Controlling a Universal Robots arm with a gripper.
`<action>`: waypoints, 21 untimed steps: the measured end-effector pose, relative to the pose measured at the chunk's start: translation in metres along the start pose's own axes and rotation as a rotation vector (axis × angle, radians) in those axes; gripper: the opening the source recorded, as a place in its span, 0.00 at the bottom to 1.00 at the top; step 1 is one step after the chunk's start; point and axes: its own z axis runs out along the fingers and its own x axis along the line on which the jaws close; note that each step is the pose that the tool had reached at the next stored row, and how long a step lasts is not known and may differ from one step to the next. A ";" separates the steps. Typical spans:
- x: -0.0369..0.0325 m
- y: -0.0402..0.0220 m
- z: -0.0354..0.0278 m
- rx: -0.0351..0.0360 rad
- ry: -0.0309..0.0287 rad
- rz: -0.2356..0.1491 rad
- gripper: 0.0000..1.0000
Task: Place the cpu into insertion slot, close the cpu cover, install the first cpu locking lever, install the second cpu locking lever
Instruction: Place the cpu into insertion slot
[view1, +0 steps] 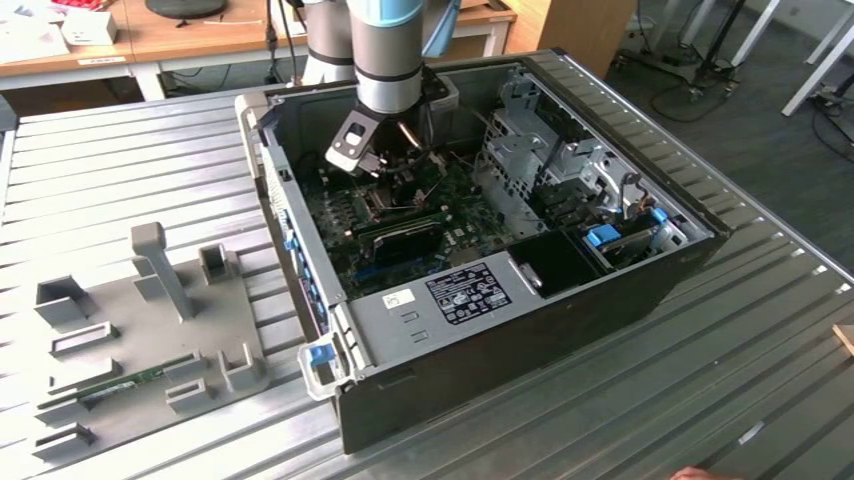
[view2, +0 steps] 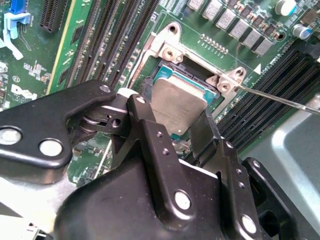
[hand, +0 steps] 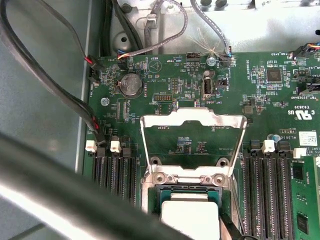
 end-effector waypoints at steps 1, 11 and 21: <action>0.0000 0.0000 0.0002 -0.0001 0.0001 0.000 0.54; 0.0000 0.0000 0.0007 -0.0002 0.0002 0.000 0.54; 0.0000 0.0000 0.0008 -0.0002 0.0002 0.001 0.54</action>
